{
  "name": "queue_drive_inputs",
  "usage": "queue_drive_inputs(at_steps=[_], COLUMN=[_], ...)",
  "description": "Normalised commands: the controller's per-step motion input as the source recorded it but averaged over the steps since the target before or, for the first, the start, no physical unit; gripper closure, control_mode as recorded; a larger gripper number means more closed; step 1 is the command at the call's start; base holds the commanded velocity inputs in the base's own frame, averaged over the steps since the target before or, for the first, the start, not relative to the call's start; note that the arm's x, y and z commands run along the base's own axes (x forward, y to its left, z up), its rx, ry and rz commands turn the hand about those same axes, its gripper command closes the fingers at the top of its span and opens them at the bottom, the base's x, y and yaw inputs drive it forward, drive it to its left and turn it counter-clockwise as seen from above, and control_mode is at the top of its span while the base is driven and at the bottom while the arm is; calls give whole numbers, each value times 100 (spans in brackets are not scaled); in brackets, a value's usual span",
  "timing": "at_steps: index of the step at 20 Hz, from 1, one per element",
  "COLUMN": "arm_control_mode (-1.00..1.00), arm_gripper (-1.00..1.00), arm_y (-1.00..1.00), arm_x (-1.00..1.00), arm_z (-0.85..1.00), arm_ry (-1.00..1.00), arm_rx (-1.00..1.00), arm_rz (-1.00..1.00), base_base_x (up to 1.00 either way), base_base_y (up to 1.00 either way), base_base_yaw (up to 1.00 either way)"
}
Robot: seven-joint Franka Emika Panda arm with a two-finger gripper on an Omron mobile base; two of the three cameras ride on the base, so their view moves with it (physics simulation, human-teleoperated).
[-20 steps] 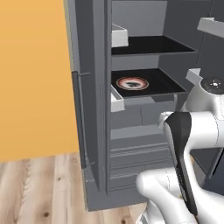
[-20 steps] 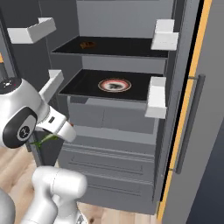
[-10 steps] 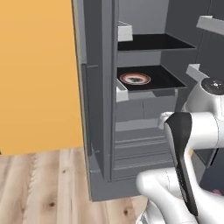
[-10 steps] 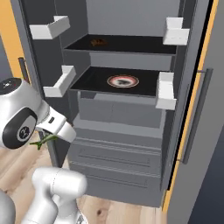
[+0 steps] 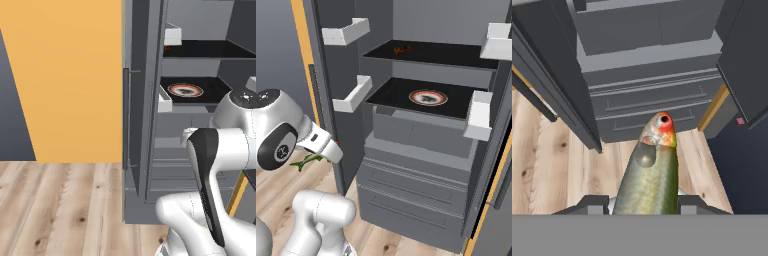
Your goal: Retrieve the fish from the fridge and place it on the cutting board.
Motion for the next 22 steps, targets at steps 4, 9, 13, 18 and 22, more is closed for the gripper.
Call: queue_drive_inputs(at_steps=[4,9,13,18,22], arm_control_mode=[100,100,100,100,100], arm_gripper=[100,100,100,100,100], arm_y=[0,0,0,0,0], arm_x=[0,0,0,0,0], arm_z=[0,0,0,0,0], arm_ry=[0,0,0,0,0], arm_rx=[0,0,0,0,0], arm_rz=[0,0,0,0,0], base_base_x=[-21,-20,-28,-28,-16], base_base_y=[20,34,54,70,72], base_base_yaw=[45,52,47,43,44])
